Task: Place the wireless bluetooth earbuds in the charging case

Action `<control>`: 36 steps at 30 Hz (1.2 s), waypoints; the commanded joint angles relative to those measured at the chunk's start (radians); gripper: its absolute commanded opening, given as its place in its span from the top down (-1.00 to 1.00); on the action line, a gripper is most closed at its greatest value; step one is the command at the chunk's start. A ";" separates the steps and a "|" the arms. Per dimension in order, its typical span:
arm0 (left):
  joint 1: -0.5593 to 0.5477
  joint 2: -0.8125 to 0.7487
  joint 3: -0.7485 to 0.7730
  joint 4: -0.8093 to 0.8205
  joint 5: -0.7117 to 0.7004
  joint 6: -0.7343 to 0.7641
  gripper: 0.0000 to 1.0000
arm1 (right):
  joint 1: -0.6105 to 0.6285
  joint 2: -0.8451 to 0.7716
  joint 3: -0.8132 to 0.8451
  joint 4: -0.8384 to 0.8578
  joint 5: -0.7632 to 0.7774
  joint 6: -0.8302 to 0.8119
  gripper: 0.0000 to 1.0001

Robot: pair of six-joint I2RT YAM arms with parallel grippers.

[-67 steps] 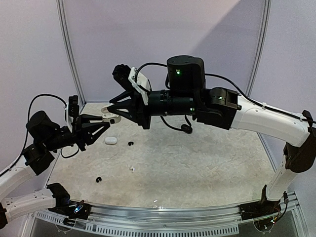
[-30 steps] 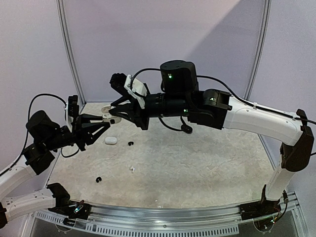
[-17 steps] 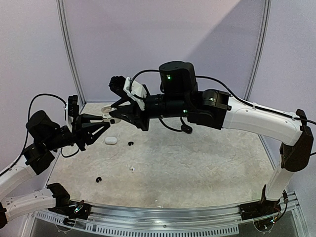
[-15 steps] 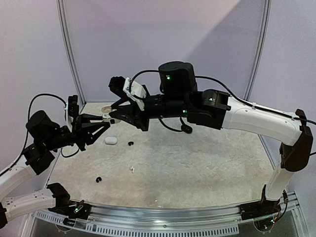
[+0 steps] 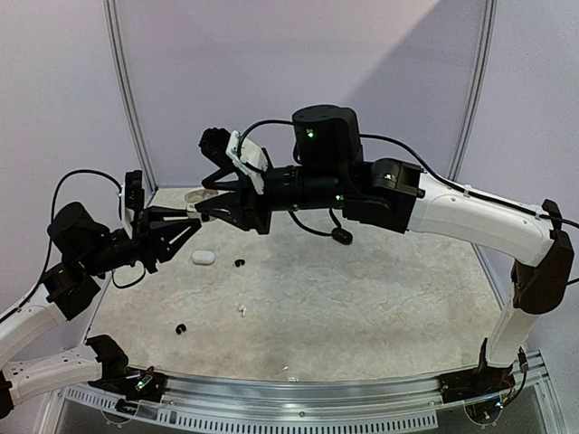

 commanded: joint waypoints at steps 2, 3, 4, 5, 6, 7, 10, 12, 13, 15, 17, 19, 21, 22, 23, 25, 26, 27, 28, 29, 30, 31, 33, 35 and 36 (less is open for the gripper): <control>0.015 -0.006 -0.003 0.004 -0.050 -0.055 1.00 | -0.006 -0.027 0.038 0.097 -0.044 0.090 0.07; 0.016 -0.006 -0.002 0.004 -0.055 -0.056 1.00 | -0.006 -0.030 0.041 0.106 -0.047 0.098 0.05; 0.017 -0.006 -0.003 0.002 -0.061 -0.058 1.00 | -0.006 -0.032 0.048 0.113 -0.045 0.114 0.03; 0.017 -0.006 -0.003 -0.001 -0.069 -0.060 1.00 | -0.007 -0.034 0.058 0.118 -0.038 0.129 0.01; 0.018 -0.007 -0.003 -0.004 -0.079 -0.063 1.00 | -0.008 -0.036 0.064 0.121 -0.016 0.145 -0.01; 0.020 -0.008 -0.003 -0.007 -0.092 -0.067 1.00 | -0.009 -0.037 0.075 0.118 0.023 0.175 -0.01; 0.026 -0.018 -0.003 -0.030 -0.146 -0.073 1.00 | -0.026 -0.041 0.112 0.061 0.202 0.277 -0.03; 0.035 -0.027 -0.004 -0.043 -0.170 -0.073 1.00 | -0.049 -0.047 0.112 0.016 0.356 0.368 -0.02; 0.040 -0.032 -0.006 -0.050 -0.182 -0.073 1.00 | -0.062 -0.048 0.110 -0.030 0.422 0.409 -0.02; 0.051 -0.045 -0.007 -0.064 -0.199 -0.072 1.00 | -0.077 -0.044 0.101 -0.117 0.552 0.515 -0.02; 0.064 -0.059 -0.009 -0.074 -0.207 -0.067 1.00 | -0.077 -0.025 0.105 -0.208 0.621 0.575 -0.03; 0.077 -0.078 -0.011 -0.087 -0.195 -0.035 1.00 | -0.078 -0.005 0.096 -0.243 0.581 0.599 -0.03; 0.082 -0.092 -0.013 -0.110 -0.175 0.022 1.00 | -0.073 -0.006 0.058 -0.192 0.487 0.602 -0.02; 0.083 -0.097 -0.014 -0.118 -0.165 0.047 1.00 | -0.069 -0.015 0.041 -0.161 0.436 0.594 -0.02; 0.084 -0.101 -0.016 -0.123 -0.140 0.070 1.00 | -0.065 -0.021 0.034 -0.142 0.384 0.572 -0.01; 0.084 -0.105 -0.017 -0.124 -0.095 0.087 1.00 | -0.054 -0.025 0.041 -0.137 0.285 0.512 0.03; 0.085 -0.104 -0.017 -0.121 -0.071 0.082 1.00 | -0.048 -0.032 0.042 -0.142 0.240 0.475 0.05; 0.084 -0.102 -0.019 -0.118 -0.045 0.075 1.00 | -0.040 -0.037 0.041 -0.151 0.208 0.445 0.06; 0.084 -0.101 -0.022 -0.114 -0.028 0.063 1.00 | -0.035 -0.045 0.041 -0.161 0.187 0.398 0.06; 0.084 -0.101 -0.025 -0.111 -0.023 0.051 1.00 | -0.028 -0.051 0.042 -0.173 0.170 0.374 0.06; 0.084 -0.102 -0.029 -0.110 -0.027 0.040 1.00 | -0.022 -0.061 0.044 -0.185 0.155 0.354 0.06; 0.084 -0.101 -0.032 -0.110 -0.030 0.038 1.00 | -0.014 -0.068 0.044 -0.193 0.149 0.333 0.05; 0.084 -0.100 -0.035 -0.108 -0.031 0.047 1.00 | 0.008 -0.073 0.053 -0.215 0.159 0.307 0.01; 0.083 -0.093 -0.032 -0.098 -0.028 0.053 1.00 | 0.033 -0.064 0.082 -0.233 0.198 0.274 -0.01; 0.081 -0.088 -0.030 -0.093 -0.028 0.057 1.00 | 0.043 -0.049 0.101 -0.245 0.212 0.271 -0.05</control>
